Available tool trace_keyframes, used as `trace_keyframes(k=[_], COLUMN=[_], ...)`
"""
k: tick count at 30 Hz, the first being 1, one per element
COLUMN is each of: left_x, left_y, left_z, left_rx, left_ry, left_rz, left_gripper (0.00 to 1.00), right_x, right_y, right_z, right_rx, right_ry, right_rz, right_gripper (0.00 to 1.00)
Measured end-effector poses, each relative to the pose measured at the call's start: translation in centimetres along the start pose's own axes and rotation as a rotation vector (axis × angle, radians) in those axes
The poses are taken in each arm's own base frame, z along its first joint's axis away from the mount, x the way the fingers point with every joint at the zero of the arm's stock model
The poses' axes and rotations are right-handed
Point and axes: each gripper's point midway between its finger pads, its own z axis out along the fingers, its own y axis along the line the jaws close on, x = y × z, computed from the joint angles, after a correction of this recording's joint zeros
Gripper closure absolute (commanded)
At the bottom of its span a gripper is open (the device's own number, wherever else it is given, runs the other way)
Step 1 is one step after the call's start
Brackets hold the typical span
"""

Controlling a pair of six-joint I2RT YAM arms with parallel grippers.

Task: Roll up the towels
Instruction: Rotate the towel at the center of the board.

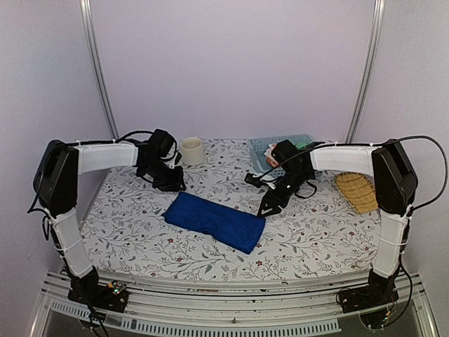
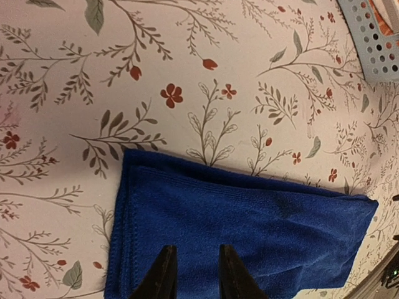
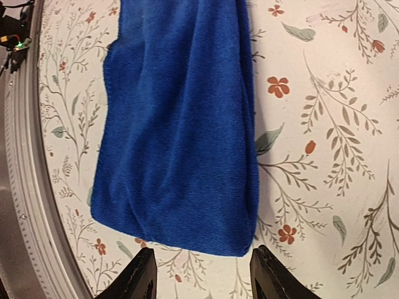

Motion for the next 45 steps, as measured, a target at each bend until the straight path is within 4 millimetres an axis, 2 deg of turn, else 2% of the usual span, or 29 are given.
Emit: trace_keyframes(k=[2, 5, 8, 11, 14, 18, 22, 26, 30, 32, 37, 38, 39, 42, 44, 45], left_x=[0.7, 1.6, 2.6, 0.8, 0.2, -1.6, -3.2, -3.2, -2.5, -1.9, -1.8, -1.9, -2.0, -2.2, -2.3, -2.3], left_y=[-0.7, -0.7, -0.1, -0.9, -1.3, -3.2, -6.9, -11.2, -14.9, -15.9, -16.5, -16.3, -16.3, -16.1, -16.1, -16.2], left_z=[1.2, 3.8, 6.4, 6.6, 7.6, 9.0, 10.8, 12.1, 12.8, 12.6, 12.1, 11.6, 10.9, 7.1, 3.3, 0.6], left_rx=[0.012, 0.003, -0.016, 0.006, 0.015, 0.050, 0.123, 0.241, 0.350, 0.379, 0.378, 0.367, 0.360, 0.332, 0.314, 0.303], left_ry=[0.033, 0.087, 0.142, 0.111, 0.114, 0.089, 0.057, 0.050, 0.053, 0.058, 0.045, 0.038, 0.031, -0.034, -0.112, -0.178], left_rz=[0.011, 0.013, 0.007, 0.013, 0.025, 0.085, 0.202, 0.314, 0.399, 0.428, 0.471, 0.478, 0.484, 0.521, 0.559, 0.579], left_gripper=[0.74, 0.73, 0.73, 0.73, 0.74, 0.73, 0.73, 0.72, 0.72, 0.71, 0.67, 0.66, 0.60, 0.42, 0.35, 0.34], right_x=[0.0, 0.5, 1.7, 1.8, 2.6, 4.4, 6.3, 7.9, 8.1, 8.2, 8.7, 8.9, 9.0, 8.8, 7.9, 7.3], right_y=[-1.0, -2.2, -3.0, -3.2, -3.0, -1.4, 0.8, 4.4, 8.3, 9.4, 9.8, 9.7, 9.7, 9.3, 8.9, 8.6], right_z=[0.2, 1.7, 3.7, 4.0, 4.4, 4.3, 4.0, 4.4, 4.7, 4.6, 4.1, 4.0, 3.9, 2.4, 0.5, -0.6], right_rx=[0.039, 0.069, 0.060, 0.058, 0.047, 0.008, -0.046, -0.147, -0.283, -0.328, -0.360, -0.361, -0.361, -0.344, -0.309, -0.281], right_ry=[0.003, 0.029, 0.069, 0.067, 0.074, 0.081, 0.099, 0.142, 0.162, 0.165, 0.176, 0.181, 0.183, 0.164, 0.116, 0.087], right_rz=[-0.001, 0.008, 0.035, 0.033, 0.045, 0.060, 0.083, 0.079, 0.050, 0.048, 0.067, 0.071, 0.073, 0.075, 0.056, 0.040], right_gripper=[0.47, 0.50, 0.63, 0.82, 0.86, 0.85, 0.82, 0.74, 0.67, 0.64, 0.61, 0.61, 0.61, 0.60, 0.60, 0.60])
